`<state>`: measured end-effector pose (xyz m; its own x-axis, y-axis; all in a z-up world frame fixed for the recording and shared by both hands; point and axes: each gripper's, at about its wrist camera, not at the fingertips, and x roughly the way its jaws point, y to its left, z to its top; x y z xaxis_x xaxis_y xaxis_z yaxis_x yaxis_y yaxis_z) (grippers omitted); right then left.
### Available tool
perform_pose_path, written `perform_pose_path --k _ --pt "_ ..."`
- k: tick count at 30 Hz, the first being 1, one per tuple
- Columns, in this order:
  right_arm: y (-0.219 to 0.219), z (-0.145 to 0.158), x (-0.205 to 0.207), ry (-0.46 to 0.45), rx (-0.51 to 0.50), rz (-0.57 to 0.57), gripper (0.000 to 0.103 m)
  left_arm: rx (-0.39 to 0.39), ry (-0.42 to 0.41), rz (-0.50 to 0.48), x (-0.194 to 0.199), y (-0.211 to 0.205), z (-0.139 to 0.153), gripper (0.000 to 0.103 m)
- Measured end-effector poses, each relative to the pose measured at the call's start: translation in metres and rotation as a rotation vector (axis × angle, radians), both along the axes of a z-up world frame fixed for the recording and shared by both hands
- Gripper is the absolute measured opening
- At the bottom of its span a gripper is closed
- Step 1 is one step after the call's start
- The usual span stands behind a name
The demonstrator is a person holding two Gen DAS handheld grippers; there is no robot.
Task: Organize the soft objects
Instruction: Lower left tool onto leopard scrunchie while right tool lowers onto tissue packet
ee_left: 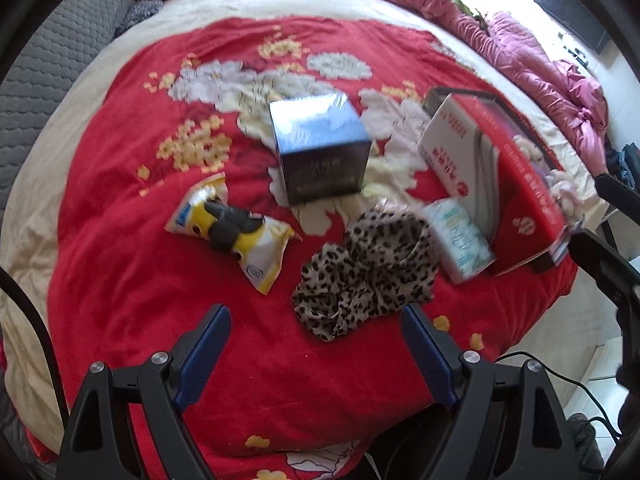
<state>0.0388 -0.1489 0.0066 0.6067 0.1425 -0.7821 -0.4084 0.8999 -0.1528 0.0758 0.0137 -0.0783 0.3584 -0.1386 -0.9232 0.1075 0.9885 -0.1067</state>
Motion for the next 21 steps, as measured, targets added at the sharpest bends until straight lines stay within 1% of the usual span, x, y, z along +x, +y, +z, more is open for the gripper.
perform_pose_path --k 4,10,16,21 --pt "0.006 -0.011 0.001 0.013 -0.030 0.026 0.076 -0.013 0.052 0.003 0.008 -0.003 -0.022 0.086" --pt "0.006 -0.026 0.008 0.039 -0.068 0.055 0.076 -0.028 0.093 0.020 0.020 -0.001 -0.043 0.086" --pt "0.016 -0.051 0.013 0.058 -0.167 0.108 0.076 -0.044 0.111 0.045 0.031 0.001 -0.057 0.086" --pt "0.029 -0.077 0.008 0.067 -0.263 0.181 0.076 -0.064 0.116 0.044 0.037 -0.001 -0.063 0.085"
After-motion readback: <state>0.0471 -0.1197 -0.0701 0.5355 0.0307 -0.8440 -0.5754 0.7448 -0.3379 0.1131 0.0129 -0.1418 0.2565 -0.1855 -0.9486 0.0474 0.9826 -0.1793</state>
